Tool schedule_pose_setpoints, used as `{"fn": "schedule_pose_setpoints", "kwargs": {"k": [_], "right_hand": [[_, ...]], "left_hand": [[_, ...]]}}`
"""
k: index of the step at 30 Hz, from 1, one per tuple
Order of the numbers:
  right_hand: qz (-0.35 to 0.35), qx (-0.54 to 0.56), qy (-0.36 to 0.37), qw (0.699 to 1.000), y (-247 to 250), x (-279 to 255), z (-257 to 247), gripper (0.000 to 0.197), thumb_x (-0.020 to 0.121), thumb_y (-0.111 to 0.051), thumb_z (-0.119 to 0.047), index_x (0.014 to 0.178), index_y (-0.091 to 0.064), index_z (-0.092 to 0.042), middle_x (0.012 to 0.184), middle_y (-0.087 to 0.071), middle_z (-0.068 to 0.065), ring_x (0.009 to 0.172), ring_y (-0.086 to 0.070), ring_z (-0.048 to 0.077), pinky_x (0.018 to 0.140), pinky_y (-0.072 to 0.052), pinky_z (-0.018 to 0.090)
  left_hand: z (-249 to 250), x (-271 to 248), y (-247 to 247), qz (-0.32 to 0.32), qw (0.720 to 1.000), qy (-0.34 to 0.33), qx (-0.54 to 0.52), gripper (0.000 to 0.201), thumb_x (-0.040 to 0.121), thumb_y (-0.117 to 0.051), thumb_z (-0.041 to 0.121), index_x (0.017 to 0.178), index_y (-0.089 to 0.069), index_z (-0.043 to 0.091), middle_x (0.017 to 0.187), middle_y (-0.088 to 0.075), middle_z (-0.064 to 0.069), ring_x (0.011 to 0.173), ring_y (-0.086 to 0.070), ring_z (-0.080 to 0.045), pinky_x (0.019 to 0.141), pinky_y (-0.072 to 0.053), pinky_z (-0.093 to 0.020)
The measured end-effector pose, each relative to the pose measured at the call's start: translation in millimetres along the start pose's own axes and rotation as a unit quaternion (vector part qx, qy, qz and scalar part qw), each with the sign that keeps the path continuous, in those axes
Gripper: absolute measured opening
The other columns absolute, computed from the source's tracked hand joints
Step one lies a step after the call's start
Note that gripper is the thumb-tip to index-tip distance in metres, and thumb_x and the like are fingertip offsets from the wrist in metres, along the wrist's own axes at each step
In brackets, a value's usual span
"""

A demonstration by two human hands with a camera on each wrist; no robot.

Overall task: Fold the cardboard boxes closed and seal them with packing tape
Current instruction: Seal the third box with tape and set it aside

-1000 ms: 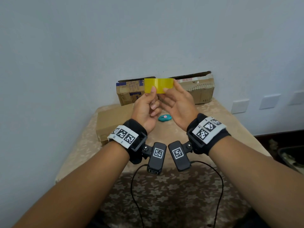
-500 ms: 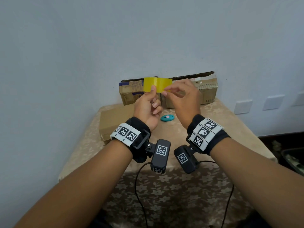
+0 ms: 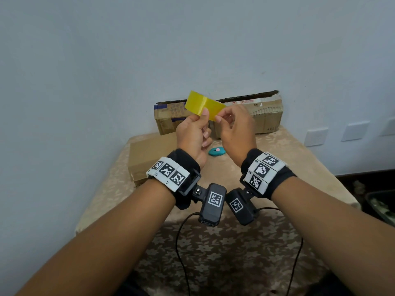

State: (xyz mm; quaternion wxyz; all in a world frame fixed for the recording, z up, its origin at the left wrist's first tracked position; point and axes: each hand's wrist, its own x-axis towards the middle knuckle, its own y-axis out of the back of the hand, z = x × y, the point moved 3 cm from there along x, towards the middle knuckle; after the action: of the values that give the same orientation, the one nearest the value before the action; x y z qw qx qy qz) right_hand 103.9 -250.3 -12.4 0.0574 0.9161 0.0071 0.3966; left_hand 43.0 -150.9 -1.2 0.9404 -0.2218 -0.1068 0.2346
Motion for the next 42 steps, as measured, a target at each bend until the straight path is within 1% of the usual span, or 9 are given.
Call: {"fn": "schedule_pose_setpoints", "kwargs": {"k": [4, 7, 10, 14, 17, 22, 26, 34, 42], "right_hand": [[-0.023, -0.015, 0.007, 1.0, -2, 0, -1, 0.008, 0.092, -0.063, 0.0, 0.09, -0.062, -0.007, 0.091, -0.055, 0.002, 0.078, -0.049, 0.003, 0.072, -0.037, 0.009], [-0.043, -0.023, 0.015, 0.999, -5, -1, -2, 0.007, 0.093, -0.061, 0.001, 0.091, -0.06, -0.006, 0.092, -0.054, 0.003, 0.081, -0.05, 0.014, 0.071, -0.037, 0.01], [-0.055, -0.025, 0.016, 0.998, -6, -3, -2, 0.007, 0.093, -0.061, 0.001, 0.092, -0.059, -0.005, 0.092, -0.053, 0.002, 0.082, -0.049, 0.014, 0.072, -0.036, 0.01], [-0.039, 0.0, 0.009, 0.999, -6, -4, -1, 0.004, 0.093, -0.066, -0.006, 0.095, -0.062, -0.007, 0.096, -0.057, 0.002, 0.079, -0.051, 0.003, 0.072, -0.039, 0.01], [-0.027, 0.005, 0.007, 1.0, -4, -3, -2, 0.01, 0.091, -0.073, -0.011, 0.096, -0.066, -0.008, 0.098, -0.06, 0.003, 0.077, -0.054, 0.002, 0.07, -0.042, 0.01], [-0.012, -0.028, 0.027, 0.999, -4, -3, -2, 0.004, 0.09, -0.073, -0.009, 0.087, -0.07, -0.009, 0.091, -0.063, 0.003, 0.074, -0.052, -0.007, 0.07, -0.04, 0.007], [-0.021, -0.041, 0.024, 0.999, -6, -4, -2, 0.004, 0.091, -0.071, -0.009, 0.088, -0.069, -0.009, 0.09, -0.061, 0.001, 0.072, -0.051, -0.003, 0.069, -0.04, 0.011], [-0.057, -0.062, 0.026, 0.996, -10, -7, -8, 0.007, 0.093, -0.058, 0.0, 0.091, -0.058, -0.007, 0.094, -0.052, 0.004, 0.085, -0.052, 0.021, 0.072, -0.04, 0.03], [-0.098, -0.08, 0.033, 0.991, -13, -8, -9, 0.009, 0.091, -0.054, 0.001, 0.091, -0.053, -0.007, 0.096, -0.044, 0.002, 0.089, -0.045, 0.021, 0.072, -0.028, 0.028]], "left_hand": [[0, 0, 0, 0.009, 1.0, 0.004, 0.002, 0.005, 0.101, -0.062, 0.017, 0.097, -0.065, 0.015, 0.061, -0.04, 0.004, 0.045, -0.031, -0.005, 0.035, -0.023, -0.016], [0, 1, 2, 0.025, 1.0, 0.014, 0.001, 0.016, 0.101, -0.062, 0.018, 0.085, -0.058, 0.016, 0.058, -0.038, 0.005, 0.044, -0.032, -0.005, 0.035, -0.022, -0.016], [1, 3, 6, 0.048, 0.999, 0.023, -0.009, 0.025, 0.1, -0.064, 0.019, 0.08, -0.049, 0.016, 0.056, -0.036, 0.005, 0.042, -0.033, -0.005, 0.034, -0.023, -0.017], [3, 3, 8, 0.057, 0.998, 0.02, -0.007, 0.024, 0.1, -0.064, 0.019, 0.08, -0.051, 0.016, 0.054, -0.035, 0.005, 0.041, -0.033, -0.005, 0.034, -0.023, -0.016], [3, 2, 8, 0.062, 0.998, 0.018, -0.005, 0.027, 0.1, -0.064, 0.019, 0.078, -0.05, 0.016, 0.051, -0.037, 0.006, 0.04, -0.032, -0.005, 0.034, -0.024, -0.016], [3, -2, 5, 0.061, 0.998, 0.008, -0.002, 0.014, 0.101, -0.063, 0.018, 0.088, -0.059, 0.013, 0.051, -0.041, 0.007, 0.041, -0.033, -0.004, 0.035, -0.024, -0.016], [3, -4, 1, 0.058, 0.998, 0.002, -0.007, 0.012, 0.101, -0.062, 0.017, 0.09, -0.062, 0.014, 0.051, -0.043, 0.008, 0.043, -0.034, -0.004, 0.035, -0.025, -0.016], [2, -6, -2, 0.073, 0.997, 0.031, -0.024, 0.017, 0.1, -0.064, 0.017, 0.085, -0.057, 0.012, 0.048, -0.04, 0.005, 0.039, -0.034, -0.005, 0.034, -0.025, -0.017], [0, -1, 3, 0.102, 0.992, 0.06, -0.046, 0.026, 0.1, -0.064, 0.015, 0.08, -0.047, 0.014, 0.056, -0.038, 0.002, 0.037, -0.034, -0.005, 0.032, -0.024, -0.018]]}}
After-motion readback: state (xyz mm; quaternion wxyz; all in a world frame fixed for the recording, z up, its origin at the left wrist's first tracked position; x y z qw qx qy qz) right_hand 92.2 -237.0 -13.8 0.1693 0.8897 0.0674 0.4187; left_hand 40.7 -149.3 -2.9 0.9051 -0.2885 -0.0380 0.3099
